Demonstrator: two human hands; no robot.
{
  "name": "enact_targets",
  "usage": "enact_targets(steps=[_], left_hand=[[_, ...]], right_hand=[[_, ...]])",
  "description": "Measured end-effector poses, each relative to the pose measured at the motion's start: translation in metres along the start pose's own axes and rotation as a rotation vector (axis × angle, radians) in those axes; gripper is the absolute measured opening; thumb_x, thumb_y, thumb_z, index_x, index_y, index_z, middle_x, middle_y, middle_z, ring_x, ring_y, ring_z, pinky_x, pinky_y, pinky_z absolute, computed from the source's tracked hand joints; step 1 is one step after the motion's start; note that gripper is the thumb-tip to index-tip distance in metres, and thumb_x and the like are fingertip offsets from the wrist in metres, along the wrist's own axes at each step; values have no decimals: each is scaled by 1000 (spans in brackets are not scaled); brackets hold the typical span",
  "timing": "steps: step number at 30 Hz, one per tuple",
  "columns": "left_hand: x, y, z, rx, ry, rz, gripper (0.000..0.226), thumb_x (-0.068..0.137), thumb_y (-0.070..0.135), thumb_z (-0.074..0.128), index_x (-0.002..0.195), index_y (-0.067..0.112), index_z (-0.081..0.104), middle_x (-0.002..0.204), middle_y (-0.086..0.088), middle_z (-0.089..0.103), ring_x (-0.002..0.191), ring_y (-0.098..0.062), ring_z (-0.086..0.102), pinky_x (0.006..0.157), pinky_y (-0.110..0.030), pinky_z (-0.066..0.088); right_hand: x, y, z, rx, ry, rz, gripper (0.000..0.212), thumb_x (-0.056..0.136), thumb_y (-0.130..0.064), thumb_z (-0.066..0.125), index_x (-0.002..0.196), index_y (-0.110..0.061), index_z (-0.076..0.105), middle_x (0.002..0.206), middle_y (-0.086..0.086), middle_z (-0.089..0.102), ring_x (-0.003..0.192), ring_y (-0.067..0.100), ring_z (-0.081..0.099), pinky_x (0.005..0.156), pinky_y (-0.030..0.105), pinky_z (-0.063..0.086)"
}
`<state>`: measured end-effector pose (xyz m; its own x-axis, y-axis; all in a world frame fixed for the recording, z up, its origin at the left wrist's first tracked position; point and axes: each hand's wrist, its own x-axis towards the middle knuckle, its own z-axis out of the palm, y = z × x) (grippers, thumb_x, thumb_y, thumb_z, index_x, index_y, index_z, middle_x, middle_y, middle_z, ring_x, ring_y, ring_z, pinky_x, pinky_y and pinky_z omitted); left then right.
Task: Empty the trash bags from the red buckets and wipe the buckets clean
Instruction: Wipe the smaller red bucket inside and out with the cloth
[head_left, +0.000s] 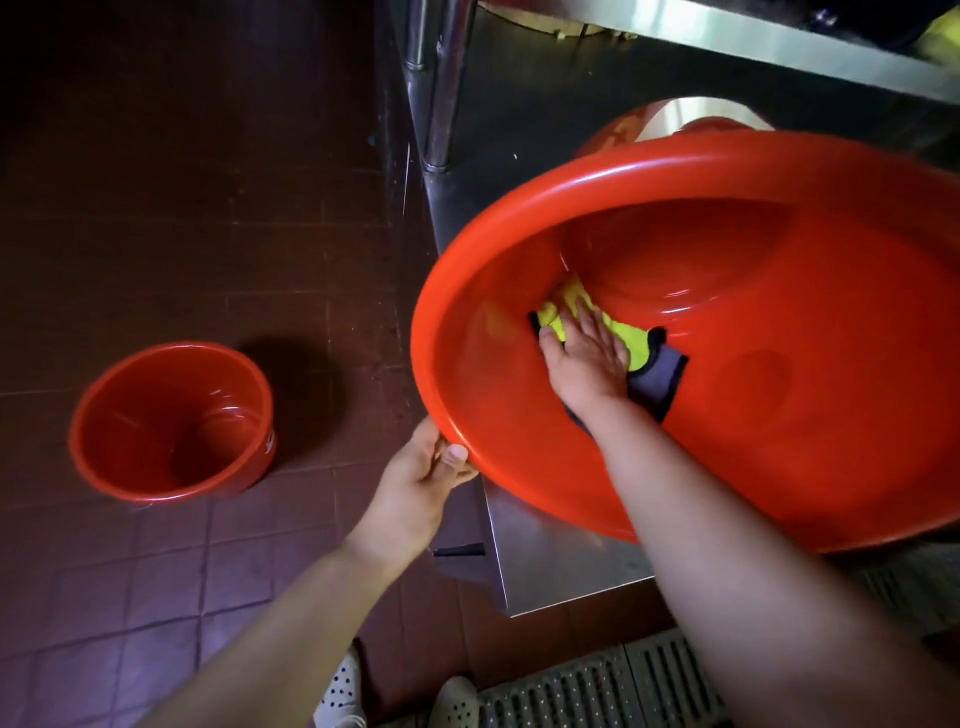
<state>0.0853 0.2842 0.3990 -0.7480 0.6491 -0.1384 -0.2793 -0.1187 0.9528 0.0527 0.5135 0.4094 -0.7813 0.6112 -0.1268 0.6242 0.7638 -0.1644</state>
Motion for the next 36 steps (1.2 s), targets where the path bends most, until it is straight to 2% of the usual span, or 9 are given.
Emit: enact_targets(steps=[4,7,10,12,16,22,27,32,36], left_hand=[[1,1,7,-82,27,19,27,92,16,40,117,19,49,112,-6,60,104,-12,61,86,-24,51],[-3,1,9,-99,40,17,26,93,16,43,118,17,50,118,-11,60,111,-22,60,92,-34,51],[-5,4,13,-88,53,32,22,91,23,46,111,17,53,105,4,65,102,-10,60,87,-29,51],[-2,11,15,-99,86,48,17,90,26,46,103,16,53,94,8,62,94,-6,57,83,-25,50],[6,35,10,6,149,116,20,91,27,45,102,12,52,98,-10,56,94,-18,52,93,-49,48],[16,58,-3,148,193,277,11,96,25,48,102,27,56,81,17,56,78,3,51,75,-12,43],[7,24,6,38,141,111,25,95,12,47,120,14,49,114,2,62,105,-1,56,93,-17,41],[10,3,9,232,152,82,16,95,26,47,111,28,45,102,9,61,94,1,56,87,-17,44],[8,2,15,258,158,152,19,91,27,46,106,15,44,88,17,55,81,5,48,79,-19,42]], right_hand=[[-80,-21,8,185,75,-164,58,94,-47,33,145,-20,34,157,4,20,144,21,17,114,33,10],[-136,-31,8,268,94,-288,60,91,-50,28,147,-33,16,156,4,23,144,23,20,114,35,12],[-136,-26,4,286,68,-285,59,89,-53,21,144,-40,5,158,-1,17,145,19,16,116,33,13],[-117,-22,3,275,65,-257,63,90,-52,21,148,-30,11,158,0,17,145,19,16,115,31,11],[-59,-3,3,148,65,-188,60,95,-44,29,146,-11,32,156,7,23,142,25,23,112,31,15],[22,39,-3,-5,43,-62,54,100,-42,31,149,-22,22,159,-1,14,144,21,17,114,32,11],[31,39,5,-37,38,-33,55,98,-47,29,150,-30,19,159,-6,9,146,16,8,115,35,6],[15,24,5,32,24,28,53,98,-46,32,148,-29,24,159,-5,10,146,14,7,115,33,4],[-48,-9,13,294,121,29,56,97,-43,37,146,-18,33,156,6,22,144,22,17,115,34,8]])
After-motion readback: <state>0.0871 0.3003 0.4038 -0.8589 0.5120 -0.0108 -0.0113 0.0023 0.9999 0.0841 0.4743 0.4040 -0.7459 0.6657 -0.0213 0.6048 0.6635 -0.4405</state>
